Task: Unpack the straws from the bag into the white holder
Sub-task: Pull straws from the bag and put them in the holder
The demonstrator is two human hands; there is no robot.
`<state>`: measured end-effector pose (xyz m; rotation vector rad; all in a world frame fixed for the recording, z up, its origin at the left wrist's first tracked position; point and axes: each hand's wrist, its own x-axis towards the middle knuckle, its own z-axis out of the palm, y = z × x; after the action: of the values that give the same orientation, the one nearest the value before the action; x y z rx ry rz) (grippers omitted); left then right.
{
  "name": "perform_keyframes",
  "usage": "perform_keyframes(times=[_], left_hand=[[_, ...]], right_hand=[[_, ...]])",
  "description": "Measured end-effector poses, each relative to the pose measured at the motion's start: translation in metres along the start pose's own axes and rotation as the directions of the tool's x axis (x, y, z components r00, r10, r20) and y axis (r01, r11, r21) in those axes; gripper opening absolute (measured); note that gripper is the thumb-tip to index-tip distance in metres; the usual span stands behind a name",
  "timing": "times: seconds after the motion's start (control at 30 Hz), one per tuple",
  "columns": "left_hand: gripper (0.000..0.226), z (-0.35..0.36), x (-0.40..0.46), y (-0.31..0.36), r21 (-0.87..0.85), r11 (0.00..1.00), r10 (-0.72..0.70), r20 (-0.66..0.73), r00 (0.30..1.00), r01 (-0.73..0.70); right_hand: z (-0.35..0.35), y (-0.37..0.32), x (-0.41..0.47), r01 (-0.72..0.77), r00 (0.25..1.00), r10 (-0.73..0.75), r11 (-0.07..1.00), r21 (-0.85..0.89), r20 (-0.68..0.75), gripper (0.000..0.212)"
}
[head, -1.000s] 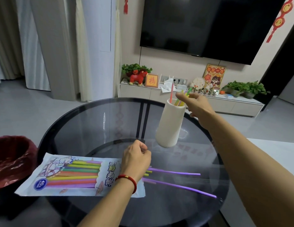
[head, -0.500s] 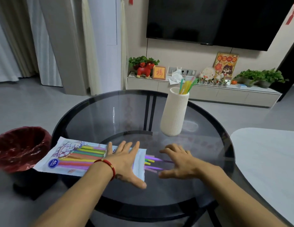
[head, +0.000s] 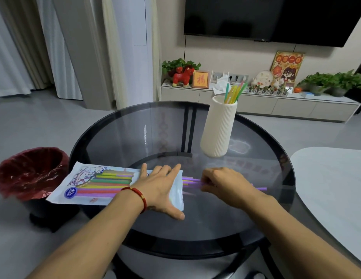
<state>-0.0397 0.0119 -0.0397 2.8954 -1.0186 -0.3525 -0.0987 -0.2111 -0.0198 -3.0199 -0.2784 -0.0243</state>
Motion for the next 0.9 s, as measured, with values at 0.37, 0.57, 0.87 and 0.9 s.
perform_keyframes(times=[0.37,0.57,0.87,0.9], left_hand=[[0.138,-0.004,0.0,0.008,-0.017,0.998,0.066,-0.096,0.993,-0.068],[0.136,-0.005,0.004,0.013,-0.033,0.998,0.053,-0.113,0.992,-0.057],[0.131,-0.003,0.007,0.013,0.004,1.0,0.017,-0.149,0.989,-0.016],[0.131,-0.002,0.007,0.011,0.022,1.0,0.006,-0.145,0.989,-0.003]], right_hand=[[0.015,0.01,-0.003,-0.101,0.994,0.042,0.738,0.668,0.104,0.028],[0.01,0.0,0.01,0.015,0.989,0.035,0.942,0.335,-0.143,0.062],[0.033,-0.014,0.018,-0.032,0.999,0.032,0.998,0.047,-0.004,0.044],[0.029,-0.011,0.019,-0.017,1.0,0.017,0.999,0.029,0.0,0.044]])
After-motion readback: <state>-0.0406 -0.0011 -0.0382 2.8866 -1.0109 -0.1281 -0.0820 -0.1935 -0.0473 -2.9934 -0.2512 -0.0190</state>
